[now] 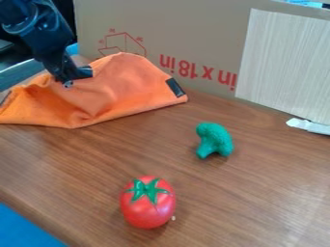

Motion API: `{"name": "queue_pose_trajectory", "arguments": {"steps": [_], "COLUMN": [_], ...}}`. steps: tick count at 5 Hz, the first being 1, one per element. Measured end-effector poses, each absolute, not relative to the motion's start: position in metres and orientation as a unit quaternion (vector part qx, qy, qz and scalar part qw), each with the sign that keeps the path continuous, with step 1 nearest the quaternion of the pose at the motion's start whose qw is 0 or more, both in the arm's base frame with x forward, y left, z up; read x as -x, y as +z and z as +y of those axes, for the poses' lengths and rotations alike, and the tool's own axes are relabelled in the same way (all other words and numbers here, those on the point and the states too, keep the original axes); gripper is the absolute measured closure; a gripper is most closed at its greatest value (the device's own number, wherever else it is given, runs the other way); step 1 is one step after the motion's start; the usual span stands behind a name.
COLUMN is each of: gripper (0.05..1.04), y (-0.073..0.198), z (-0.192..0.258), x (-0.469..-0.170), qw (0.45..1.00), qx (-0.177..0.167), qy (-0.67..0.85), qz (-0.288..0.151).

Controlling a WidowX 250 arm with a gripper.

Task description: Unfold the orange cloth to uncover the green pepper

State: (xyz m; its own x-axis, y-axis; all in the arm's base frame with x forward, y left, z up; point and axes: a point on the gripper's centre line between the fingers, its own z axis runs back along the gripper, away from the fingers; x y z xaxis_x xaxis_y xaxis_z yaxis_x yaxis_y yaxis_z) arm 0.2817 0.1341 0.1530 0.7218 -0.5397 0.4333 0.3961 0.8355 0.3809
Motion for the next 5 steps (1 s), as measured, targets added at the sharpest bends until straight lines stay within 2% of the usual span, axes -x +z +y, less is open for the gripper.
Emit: {"name": "queue_pose_trajectory", "arguments": {"steps": [2, 3, 5], "gripper": [1.021, 1.021, 1.021], "y": [0.163, 0.163, 0.138], "z": [0.115, 0.104, 0.087], "x": [-0.258, -0.248, -0.231], "qw": [0.926, 0.925, 0.917], "qx": [-0.117, -0.123, -0.144], "qy": [-0.262, -0.267, -0.287], "qz": [-0.246, -0.241, -0.237]}}
